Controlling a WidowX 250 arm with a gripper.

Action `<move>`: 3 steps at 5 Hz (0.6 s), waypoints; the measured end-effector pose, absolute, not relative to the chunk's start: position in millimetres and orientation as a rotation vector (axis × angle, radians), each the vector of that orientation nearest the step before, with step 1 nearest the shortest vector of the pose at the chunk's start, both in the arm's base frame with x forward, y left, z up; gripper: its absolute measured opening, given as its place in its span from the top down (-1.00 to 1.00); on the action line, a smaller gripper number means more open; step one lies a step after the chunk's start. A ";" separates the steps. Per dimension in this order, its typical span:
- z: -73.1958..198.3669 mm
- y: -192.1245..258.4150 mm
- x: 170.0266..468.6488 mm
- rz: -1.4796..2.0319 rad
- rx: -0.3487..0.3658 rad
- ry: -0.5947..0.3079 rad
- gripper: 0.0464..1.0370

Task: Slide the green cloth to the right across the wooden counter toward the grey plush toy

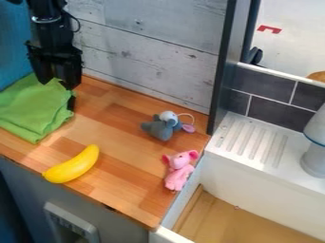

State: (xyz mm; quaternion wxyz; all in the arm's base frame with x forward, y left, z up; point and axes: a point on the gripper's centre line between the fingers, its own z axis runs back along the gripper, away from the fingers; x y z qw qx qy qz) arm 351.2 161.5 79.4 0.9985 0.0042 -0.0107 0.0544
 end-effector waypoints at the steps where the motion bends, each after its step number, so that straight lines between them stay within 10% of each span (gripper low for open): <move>1: 63.2 159.7 348.7 0.107 -0.008 0.020 -0.93; 3: 65.7 198.5 340.3 0.015 0.025 -0.004 -0.93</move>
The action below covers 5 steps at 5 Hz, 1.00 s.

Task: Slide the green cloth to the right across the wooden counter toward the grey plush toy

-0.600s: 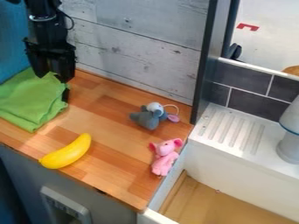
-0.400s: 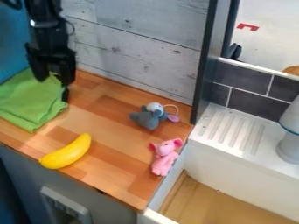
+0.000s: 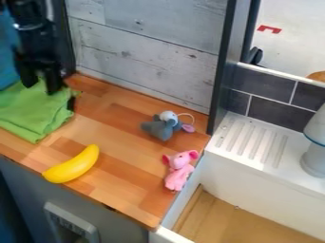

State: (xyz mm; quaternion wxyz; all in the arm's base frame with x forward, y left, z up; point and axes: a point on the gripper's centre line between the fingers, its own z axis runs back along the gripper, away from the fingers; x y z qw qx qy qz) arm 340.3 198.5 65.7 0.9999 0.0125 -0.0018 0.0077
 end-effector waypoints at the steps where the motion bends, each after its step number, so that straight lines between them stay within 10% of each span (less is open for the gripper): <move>1: 51.4 218.2 342.0 0.016 0.071 0.059 -0.93; 5: 9.2 224.8 344.8 0.001 0.010 0.191 -0.93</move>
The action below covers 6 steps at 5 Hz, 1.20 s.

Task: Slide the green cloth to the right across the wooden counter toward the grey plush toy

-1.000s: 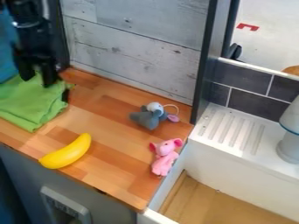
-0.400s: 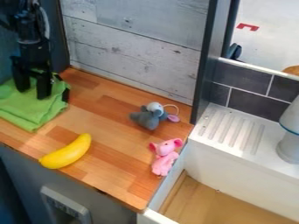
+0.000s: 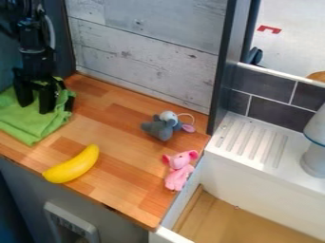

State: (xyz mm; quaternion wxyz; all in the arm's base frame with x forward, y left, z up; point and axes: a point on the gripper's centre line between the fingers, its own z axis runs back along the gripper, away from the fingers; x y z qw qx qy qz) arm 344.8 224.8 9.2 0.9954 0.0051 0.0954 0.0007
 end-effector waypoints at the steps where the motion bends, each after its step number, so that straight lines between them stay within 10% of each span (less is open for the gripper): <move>1: 8.8 214.8 340.7 -0.001 -0.040 0.221 -0.93; 6: 16.3 161.7 400.0 -0.065 -0.176 0.114 -0.93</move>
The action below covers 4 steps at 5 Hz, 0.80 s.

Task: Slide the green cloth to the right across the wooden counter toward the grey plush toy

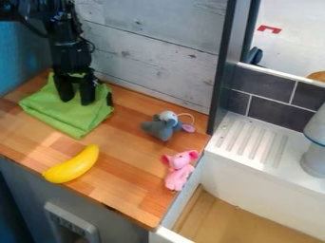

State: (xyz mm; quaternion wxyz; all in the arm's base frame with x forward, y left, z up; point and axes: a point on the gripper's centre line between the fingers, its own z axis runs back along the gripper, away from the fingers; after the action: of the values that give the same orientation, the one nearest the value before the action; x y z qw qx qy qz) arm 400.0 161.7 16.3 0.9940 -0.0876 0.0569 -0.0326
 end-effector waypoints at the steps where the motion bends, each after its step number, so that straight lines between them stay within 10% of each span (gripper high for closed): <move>1: 21.0 149.5 405.2 -0.064 -0.260 0.083 -0.93; 3: 26.9 131.6 406.6 -0.076 -0.383 0.067 -0.93; 4: 36.3 143.0 407.2 -0.041 -0.318 0.024 -0.93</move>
State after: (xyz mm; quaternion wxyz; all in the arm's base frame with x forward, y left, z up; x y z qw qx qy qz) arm 407.2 143.0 36.3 0.9871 -0.1585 0.0122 -0.0204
